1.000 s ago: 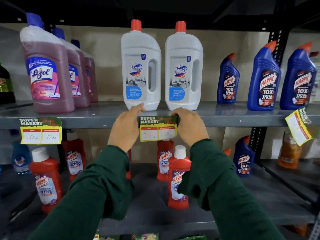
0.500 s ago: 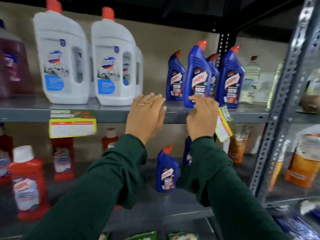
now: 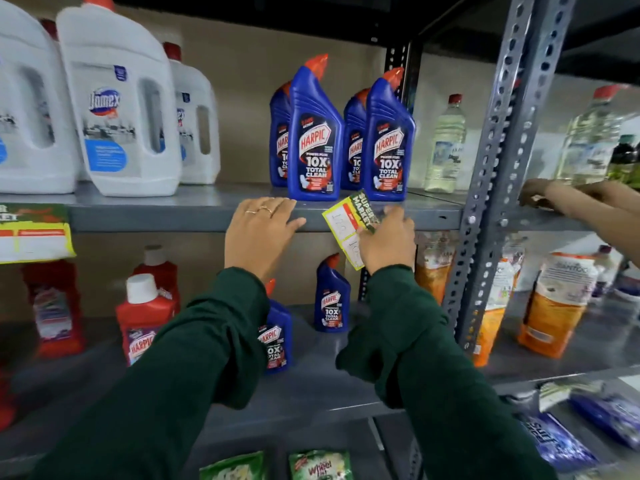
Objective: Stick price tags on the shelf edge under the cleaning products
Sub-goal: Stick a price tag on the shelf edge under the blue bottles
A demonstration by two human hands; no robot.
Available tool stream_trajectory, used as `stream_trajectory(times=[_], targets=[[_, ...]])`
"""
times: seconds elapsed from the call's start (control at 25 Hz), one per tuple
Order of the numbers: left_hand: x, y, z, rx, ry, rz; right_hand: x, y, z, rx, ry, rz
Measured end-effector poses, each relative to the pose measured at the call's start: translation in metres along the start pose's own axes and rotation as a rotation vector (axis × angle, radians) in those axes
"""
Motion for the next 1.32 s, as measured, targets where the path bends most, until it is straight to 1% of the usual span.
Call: stream_trajectory(times=[0.08, 0.16, 0.24, 0.32, 0.36, 0.44, 0.52, 0.64, 0.76, 0.84, 0.92, 1.0, 1.12, 1.32], targets=[[0.0, -0.001, 0.001, 0.001, -0.022, 0.026, -0.004, -0.01, 0.006, -0.077, -0.021, 0.037], [0.0, -0.003, 0.0, 0.033, -0.058, 0.048, -0.002, -0.016, 0.011, -0.206, -0.047, 0.067], [0.0, -0.007, -0.002, 0.098, -0.106, 0.063, 0.003, -0.017, 0.007, -0.313, -0.109, 0.028], [-0.003, -0.011, 0.002, 0.208, -0.144, 0.063, 0.007, -0.012, -0.002, -0.365, -0.2, -0.065], [-0.006, -0.012, 0.009, 0.287, -0.121, 0.042, 0.008, -0.01, -0.006, -0.367, -0.236, -0.111], [-0.008, -0.013, 0.03, 0.395, 0.002, -0.006, 0.006, -0.01, -0.01, -0.338, -0.298, -0.146], [-0.006, -0.013, 0.043, 0.373, 0.072, 0.01, 0.002, -0.014, -0.012, -0.276, -0.35, -0.145], [-0.007, -0.01, 0.037, 0.365, 0.023, 0.025, -0.001, -0.01, -0.016, -0.148, -0.436, -0.167], [-0.009, -0.007, 0.039, 0.362, -0.004, 0.031, -0.002, -0.01, -0.021, -0.066, -0.547, -0.075], [-0.011, -0.003, 0.039, 0.345, -0.019, 0.022, -0.005, -0.008, -0.017, -0.068, -0.538, -0.052], [-0.01, 0.001, 0.042, 0.325, -0.014, 0.019, -0.007, -0.005, -0.011, -0.096, -0.49, -0.055], [-0.009, 0.002, 0.047, 0.293, 0.001, 0.04, -0.009, -0.005, -0.008, -0.117, -0.451, -0.045], [-0.006, 0.002, 0.053, 0.243, 0.009, 0.078, -0.011, -0.003, -0.008, -0.092, -0.441, -0.016], [-0.011, -0.007, 0.054, 0.257, -0.008, 0.108, -0.014, -0.008, -0.009, -0.112, -0.414, 0.031]])
Point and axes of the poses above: each hand's wrist, its own x-axis away from the middle knuckle, its own y-axis out of the palm, z = x × y, the point moved 10 cm from there along -x, towards the middle knuckle, and after that the axes turned 5 degrees about -y, right-handed, at the moved point
